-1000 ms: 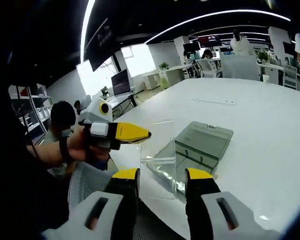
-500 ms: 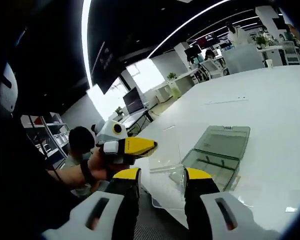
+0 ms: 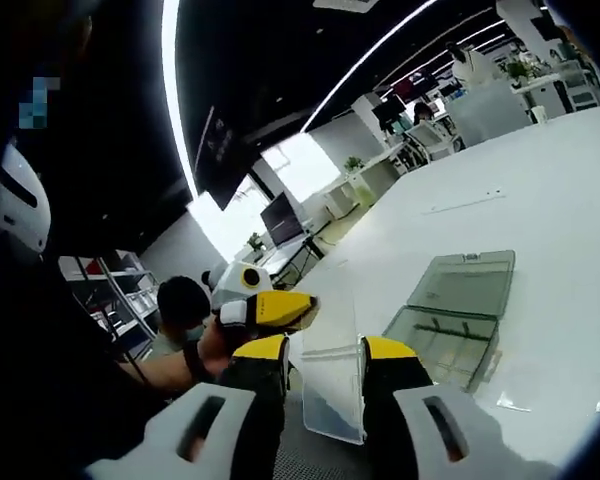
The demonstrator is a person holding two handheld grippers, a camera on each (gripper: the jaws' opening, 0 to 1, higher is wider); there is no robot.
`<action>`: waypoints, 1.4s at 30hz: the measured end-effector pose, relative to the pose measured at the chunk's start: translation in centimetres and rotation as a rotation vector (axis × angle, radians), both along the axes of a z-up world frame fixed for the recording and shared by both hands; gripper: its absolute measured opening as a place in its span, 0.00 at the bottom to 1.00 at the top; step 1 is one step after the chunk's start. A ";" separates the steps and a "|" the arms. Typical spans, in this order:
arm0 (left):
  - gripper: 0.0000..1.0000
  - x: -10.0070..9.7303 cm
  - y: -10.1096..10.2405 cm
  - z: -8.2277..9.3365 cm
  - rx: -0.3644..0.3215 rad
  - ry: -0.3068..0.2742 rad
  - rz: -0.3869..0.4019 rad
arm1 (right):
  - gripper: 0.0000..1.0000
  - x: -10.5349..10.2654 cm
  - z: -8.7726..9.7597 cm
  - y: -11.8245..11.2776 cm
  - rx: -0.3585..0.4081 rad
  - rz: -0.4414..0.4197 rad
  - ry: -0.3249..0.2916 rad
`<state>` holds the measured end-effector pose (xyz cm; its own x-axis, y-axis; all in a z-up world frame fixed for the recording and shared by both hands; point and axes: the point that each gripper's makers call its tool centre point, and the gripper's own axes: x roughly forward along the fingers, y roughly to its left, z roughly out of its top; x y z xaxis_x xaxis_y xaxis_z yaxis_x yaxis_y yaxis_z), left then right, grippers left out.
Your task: Insert the divider into the dual guide fixture by aligning both edges with the guide slots and pushing it downward to the bottom, including one-sided entry, uneven engagement, binding, and posture correction.
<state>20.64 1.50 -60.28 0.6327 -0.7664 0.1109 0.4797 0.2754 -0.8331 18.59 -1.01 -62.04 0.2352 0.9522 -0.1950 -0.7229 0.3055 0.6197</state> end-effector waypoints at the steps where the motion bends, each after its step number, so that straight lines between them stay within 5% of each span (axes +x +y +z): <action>1: 0.00 0.0 0.1 0.0 -0.009 0.002 0.001 | 0.24 0.0 0.1 0.0 0.015 -0.002 0.013; 12: 0.00 0.0 0.9 1.6 -0.131 -0.016 0.027 | 0.18 -0.4 2.7 0.1 0.201 0.010 0.115; 22: 0.00 -0.4 0.9 3.3 -0.217 -0.040 0.012 | 0.10 -0.5 2.8 0.1 0.226 0.012 0.144; 42: 0.00 -0.6 0.5 3.9 -0.241 -0.079 0.020 | 0.03 -0.4 3.7 -0.1 0.311 0.002 0.207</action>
